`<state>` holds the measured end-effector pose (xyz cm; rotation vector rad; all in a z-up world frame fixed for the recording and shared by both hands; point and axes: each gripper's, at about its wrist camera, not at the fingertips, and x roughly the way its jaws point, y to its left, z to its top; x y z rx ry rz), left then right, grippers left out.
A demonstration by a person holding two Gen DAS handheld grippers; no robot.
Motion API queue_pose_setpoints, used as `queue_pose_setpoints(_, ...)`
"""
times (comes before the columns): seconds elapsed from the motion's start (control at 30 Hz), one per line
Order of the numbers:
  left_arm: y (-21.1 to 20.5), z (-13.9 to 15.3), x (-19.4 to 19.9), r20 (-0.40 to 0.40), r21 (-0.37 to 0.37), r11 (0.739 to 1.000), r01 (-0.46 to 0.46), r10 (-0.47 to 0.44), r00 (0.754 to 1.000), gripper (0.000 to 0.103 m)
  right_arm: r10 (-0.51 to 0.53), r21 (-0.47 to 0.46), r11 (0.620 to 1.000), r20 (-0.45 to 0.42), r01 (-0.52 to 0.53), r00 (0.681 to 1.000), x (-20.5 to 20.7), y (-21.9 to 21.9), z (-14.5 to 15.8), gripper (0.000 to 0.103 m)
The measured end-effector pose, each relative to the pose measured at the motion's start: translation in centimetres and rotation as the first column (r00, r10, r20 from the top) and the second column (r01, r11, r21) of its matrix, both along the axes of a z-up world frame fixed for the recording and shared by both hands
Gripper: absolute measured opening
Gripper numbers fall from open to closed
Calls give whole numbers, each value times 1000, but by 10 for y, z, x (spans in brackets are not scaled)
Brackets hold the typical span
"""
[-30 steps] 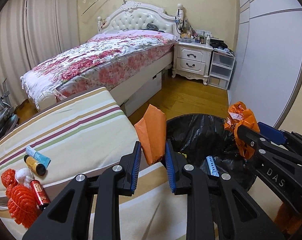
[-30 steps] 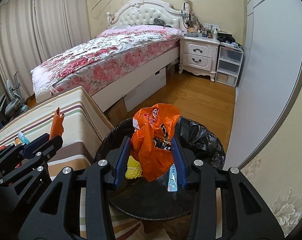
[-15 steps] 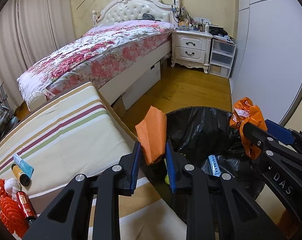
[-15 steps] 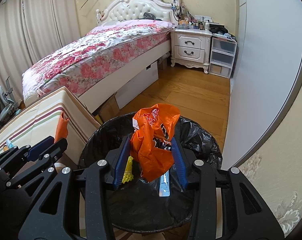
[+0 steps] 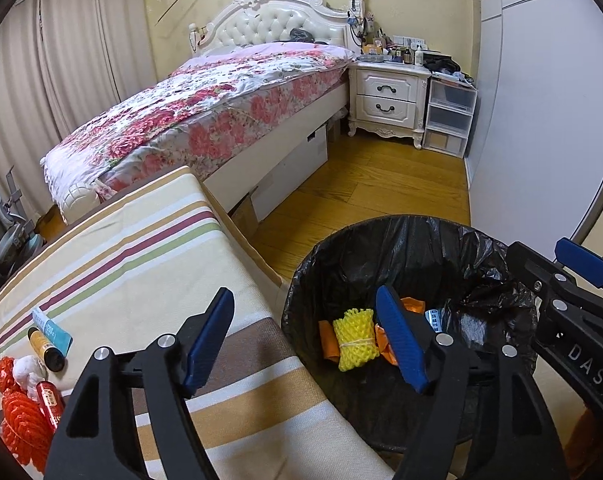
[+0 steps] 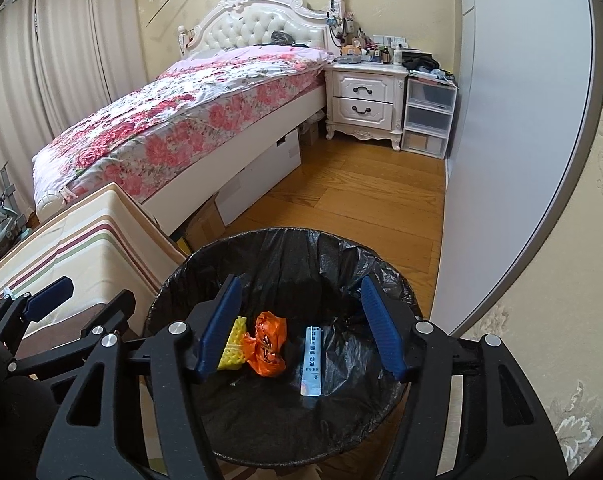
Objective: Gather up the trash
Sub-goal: 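Return both tools to the remaining trash on the bed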
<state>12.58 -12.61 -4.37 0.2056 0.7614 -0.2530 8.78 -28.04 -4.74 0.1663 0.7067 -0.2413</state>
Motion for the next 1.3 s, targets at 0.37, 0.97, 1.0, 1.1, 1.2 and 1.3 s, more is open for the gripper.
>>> queue_pose_setpoints(0.37,25,10,-17,24,-6,999,-33,33,999,74,31,-4,1000,7,-31,1000,-14,18,7,64)
queue_pose_setpoints(0.97,109,13,-61,22,-15,986,-169,169,985,74,209,0,978,-40,-209,977,-35,96,1,65)
queue_pose_setpoints(1.0,114,14,-64,23,-16,984,-179,179,984,74,219,0,976,-42,-220,975,-36,100,1,65)
queue_pose_setpoints(1.1,131,17,-73,31,-20,978,-208,209,978,74,246,3,969,-44,-246,968,-38,114,0,65)
queue_pose_setpoints(1.2,148,18,-80,40,-14,970,-241,242,970,74,276,10,961,-45,-276,960,-40,127,0,65)
queue_pose_setpoints(1.3,164,18,-87,46,-8,962,-272,272,961,74,310,12,951,-47,-310,950,-42,142,0,65)
